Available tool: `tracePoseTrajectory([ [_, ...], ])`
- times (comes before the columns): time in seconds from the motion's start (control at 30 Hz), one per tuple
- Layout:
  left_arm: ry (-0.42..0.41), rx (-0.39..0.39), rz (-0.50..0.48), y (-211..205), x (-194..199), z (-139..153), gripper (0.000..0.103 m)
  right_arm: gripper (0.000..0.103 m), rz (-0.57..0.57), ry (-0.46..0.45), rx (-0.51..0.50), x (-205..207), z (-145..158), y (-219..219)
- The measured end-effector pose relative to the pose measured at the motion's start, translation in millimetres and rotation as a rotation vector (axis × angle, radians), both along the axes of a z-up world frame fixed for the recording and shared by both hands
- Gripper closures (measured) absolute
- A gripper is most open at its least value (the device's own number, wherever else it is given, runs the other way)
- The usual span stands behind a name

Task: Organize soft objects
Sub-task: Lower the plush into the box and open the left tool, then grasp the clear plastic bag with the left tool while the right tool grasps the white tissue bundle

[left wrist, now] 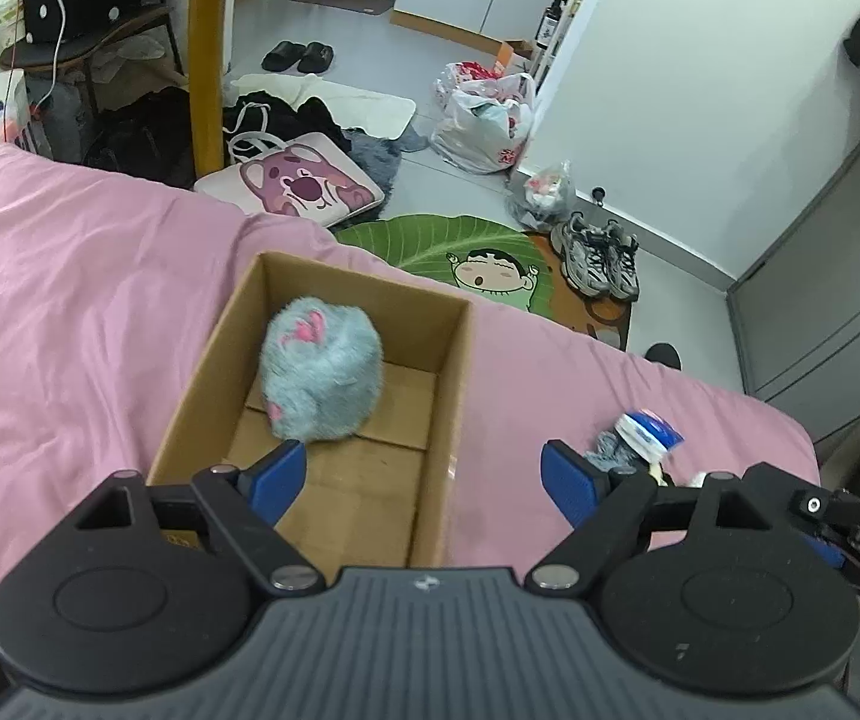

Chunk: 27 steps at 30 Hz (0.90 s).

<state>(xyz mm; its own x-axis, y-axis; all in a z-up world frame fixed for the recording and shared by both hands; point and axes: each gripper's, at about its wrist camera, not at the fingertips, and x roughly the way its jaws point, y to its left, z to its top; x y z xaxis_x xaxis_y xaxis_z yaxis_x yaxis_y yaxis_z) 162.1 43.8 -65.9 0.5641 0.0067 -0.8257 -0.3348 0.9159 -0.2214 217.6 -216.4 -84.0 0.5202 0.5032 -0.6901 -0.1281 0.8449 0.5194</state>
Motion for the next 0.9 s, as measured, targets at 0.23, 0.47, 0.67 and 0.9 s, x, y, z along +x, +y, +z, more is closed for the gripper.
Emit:
tracePoseTrajectory([
  [0.23,0.018,-0.007,-0.05,-39.1,-7.5,-1.7,0.019,0.0,-0.034,0.005,0.02,-5.6,-8.7,-34.7],
  [0.47,0.045,-0.004,-0.065,-71.6,-9.6,-10.1,0.019,0.0,-0.07,0.027,0.038,-5.2,-22.9,-59.8],
  [0.67,0.074,-0.002,-0.081,-94.2,-8.1,-19.6,0.019,0.0,-0.096,0.046,0.054,-4.6,-35.5,-75.2],
  [0.9,0.137,-0.015,-0.091,-114.8,-1.5,-43.1,0.019,0.0,-0.129,0.074,0.076,0.9,-55.6,-89.9],
])
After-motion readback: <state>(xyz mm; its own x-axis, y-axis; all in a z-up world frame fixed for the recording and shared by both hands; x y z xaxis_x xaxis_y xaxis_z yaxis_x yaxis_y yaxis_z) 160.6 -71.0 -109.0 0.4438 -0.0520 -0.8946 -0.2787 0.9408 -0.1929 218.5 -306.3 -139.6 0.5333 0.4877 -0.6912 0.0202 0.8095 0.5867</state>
